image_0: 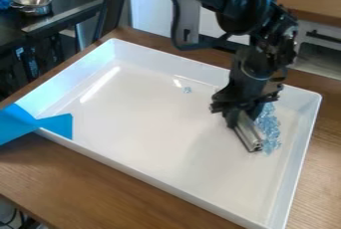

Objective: Sweep into pile

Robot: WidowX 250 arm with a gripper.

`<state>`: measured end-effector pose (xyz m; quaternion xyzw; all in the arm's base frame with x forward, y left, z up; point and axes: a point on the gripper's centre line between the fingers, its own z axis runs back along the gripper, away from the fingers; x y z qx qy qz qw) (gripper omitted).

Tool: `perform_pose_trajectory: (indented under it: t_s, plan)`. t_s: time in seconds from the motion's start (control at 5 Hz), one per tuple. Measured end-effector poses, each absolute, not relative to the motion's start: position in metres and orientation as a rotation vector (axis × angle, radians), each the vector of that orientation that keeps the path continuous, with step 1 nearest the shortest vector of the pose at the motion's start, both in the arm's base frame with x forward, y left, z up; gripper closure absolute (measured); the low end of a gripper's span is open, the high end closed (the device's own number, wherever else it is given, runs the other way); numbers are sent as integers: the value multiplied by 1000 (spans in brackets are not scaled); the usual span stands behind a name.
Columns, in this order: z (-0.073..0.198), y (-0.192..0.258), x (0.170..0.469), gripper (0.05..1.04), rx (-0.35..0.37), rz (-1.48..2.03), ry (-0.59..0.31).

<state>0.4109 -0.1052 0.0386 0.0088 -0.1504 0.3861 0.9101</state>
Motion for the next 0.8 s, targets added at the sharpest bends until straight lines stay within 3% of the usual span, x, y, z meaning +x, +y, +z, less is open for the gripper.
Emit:
perform_pose_trajectory:
  t_s: [0.6, 0.8]
  plan:
    - [47, -133, 429, 708, -64, 821, -263]
    - [54, -121, 431, 708, -92, 802, -259]
